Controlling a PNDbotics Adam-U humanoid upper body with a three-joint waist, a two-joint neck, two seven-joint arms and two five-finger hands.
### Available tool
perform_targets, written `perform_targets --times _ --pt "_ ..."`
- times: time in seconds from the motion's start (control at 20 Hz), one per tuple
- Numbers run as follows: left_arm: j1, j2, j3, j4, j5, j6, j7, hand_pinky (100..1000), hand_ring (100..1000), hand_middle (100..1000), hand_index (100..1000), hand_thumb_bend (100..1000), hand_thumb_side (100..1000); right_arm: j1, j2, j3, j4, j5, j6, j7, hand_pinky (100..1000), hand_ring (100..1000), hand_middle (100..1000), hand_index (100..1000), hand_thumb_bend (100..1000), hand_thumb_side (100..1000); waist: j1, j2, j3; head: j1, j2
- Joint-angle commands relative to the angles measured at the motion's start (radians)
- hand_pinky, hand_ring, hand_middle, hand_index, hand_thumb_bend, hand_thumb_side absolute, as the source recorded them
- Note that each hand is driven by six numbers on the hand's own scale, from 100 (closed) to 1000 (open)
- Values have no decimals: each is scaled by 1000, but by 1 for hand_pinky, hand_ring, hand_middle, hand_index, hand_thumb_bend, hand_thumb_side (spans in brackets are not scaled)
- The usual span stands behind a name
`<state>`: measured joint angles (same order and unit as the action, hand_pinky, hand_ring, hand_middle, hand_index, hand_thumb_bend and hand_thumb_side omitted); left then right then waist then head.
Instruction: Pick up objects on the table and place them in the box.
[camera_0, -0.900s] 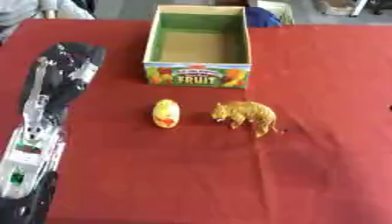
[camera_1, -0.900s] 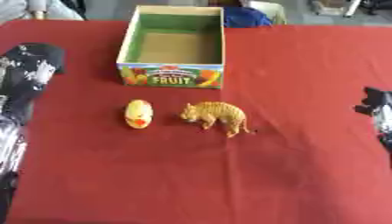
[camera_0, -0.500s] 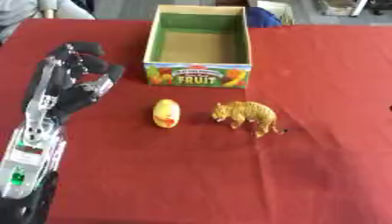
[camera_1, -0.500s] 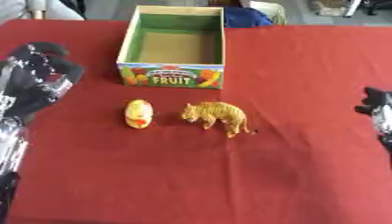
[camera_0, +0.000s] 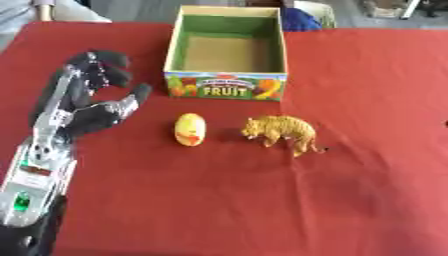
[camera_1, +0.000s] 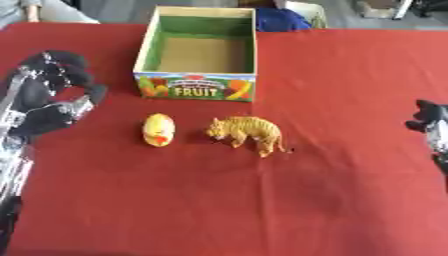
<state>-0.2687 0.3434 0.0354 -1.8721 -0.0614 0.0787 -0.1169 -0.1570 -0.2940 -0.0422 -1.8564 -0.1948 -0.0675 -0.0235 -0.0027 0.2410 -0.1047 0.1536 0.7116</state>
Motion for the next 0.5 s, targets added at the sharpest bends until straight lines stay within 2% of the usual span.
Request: perform_targets --times 0.05,0.25,0.5 --pt "-28 61 -41 -13 -106 19 -59 632 604 605 693 474 100 -5 -12 -1 -21 -3 -1 4 706 863 531 580 100 357 0 -17 -4 6 -7" --pt "-54 98 -97 0 -226 28 -143 628 597 600 696 479 100 -4 -12 1 -21 -3 0 6 707 863 531 580 100 359 2 -18 -8 10 -7" --pt "-76 98 -140 33 -292 32 -188 624 593 597 698 484 100 -5 -12 2 -21 -3 0 8 707 863 531 580 100 359 1 -19 -10 11 -7"
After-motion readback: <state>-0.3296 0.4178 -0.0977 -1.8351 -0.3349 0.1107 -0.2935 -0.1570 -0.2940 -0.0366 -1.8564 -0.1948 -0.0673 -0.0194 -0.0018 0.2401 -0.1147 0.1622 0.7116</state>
